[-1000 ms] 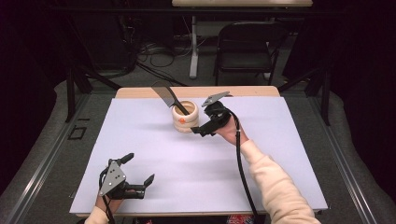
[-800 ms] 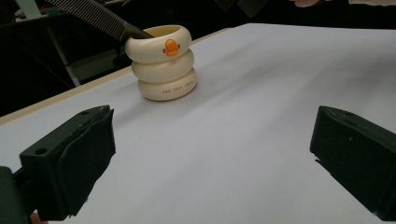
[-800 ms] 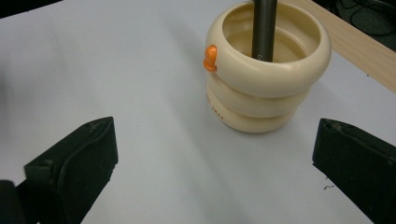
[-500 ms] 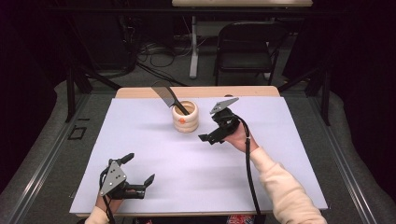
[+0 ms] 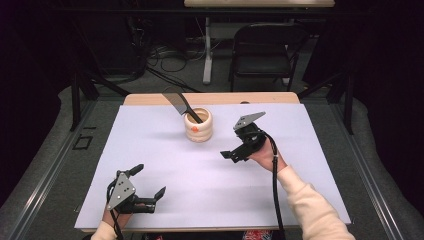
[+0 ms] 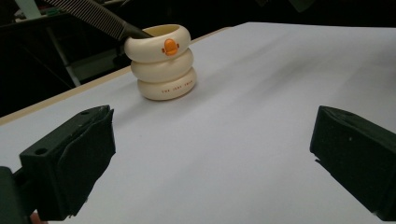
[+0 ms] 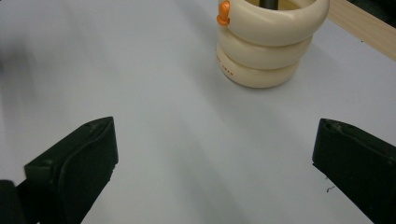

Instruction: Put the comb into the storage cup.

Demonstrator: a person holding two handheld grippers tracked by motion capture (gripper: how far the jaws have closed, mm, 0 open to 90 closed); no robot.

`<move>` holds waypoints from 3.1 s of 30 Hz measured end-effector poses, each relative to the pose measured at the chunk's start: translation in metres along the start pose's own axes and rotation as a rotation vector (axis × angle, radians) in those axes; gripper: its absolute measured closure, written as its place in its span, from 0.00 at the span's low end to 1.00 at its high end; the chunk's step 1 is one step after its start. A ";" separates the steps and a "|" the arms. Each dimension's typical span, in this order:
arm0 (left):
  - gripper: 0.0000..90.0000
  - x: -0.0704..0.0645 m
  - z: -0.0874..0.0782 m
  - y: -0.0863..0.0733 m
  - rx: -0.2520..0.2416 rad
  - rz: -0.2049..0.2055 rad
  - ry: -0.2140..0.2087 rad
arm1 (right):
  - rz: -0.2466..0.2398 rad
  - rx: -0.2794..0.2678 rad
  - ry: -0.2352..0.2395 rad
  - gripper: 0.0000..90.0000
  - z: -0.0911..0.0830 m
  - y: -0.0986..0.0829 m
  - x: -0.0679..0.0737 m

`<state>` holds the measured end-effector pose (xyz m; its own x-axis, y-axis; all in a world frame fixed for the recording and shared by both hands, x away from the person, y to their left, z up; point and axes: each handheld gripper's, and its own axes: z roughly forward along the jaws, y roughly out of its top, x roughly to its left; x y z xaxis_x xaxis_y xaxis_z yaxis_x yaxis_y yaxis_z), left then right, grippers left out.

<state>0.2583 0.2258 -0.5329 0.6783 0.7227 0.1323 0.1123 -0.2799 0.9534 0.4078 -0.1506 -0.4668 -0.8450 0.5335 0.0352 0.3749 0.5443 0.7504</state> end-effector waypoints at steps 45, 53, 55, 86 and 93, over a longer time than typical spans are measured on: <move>0.00 0.001 0.000 -0.001 0.004 -0.002 0.005 | 0.050 -0.045 -0.084 0.00 -0.057 -0.076 0.031; 0.00 0.001 0.000 -0.001 0.005 -0.002 0.004 | 0.054 -0.051 -0.102 0.00 -0.063 -0.092 0.038; 0.00 0.001 0.000 -0.001 0.006 -0.001 0.004 | 0.060 -0.058 -0.105 0.00 -0.064 -0.096 0.039; 0.00 0.001 0.000 -0.001 0.011 0.001 0.003 | 0.042 -0.135 -0.189 0.00 -0.078 -0.136 0.063; 0.00 0.000 -0.001 -0.001 0.010 0.002 0.002 | 0.036 -0.159 -0.224 0.00 -0.083 -0.141 0.067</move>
<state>0.2577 0.2268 -0.5338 0.6768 0.7237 0.1347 0.1184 -0.2876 0.9504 0.2662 -0.2454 -0.5156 -0.7202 0.6902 -0.0700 0.3238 0.4237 0.8459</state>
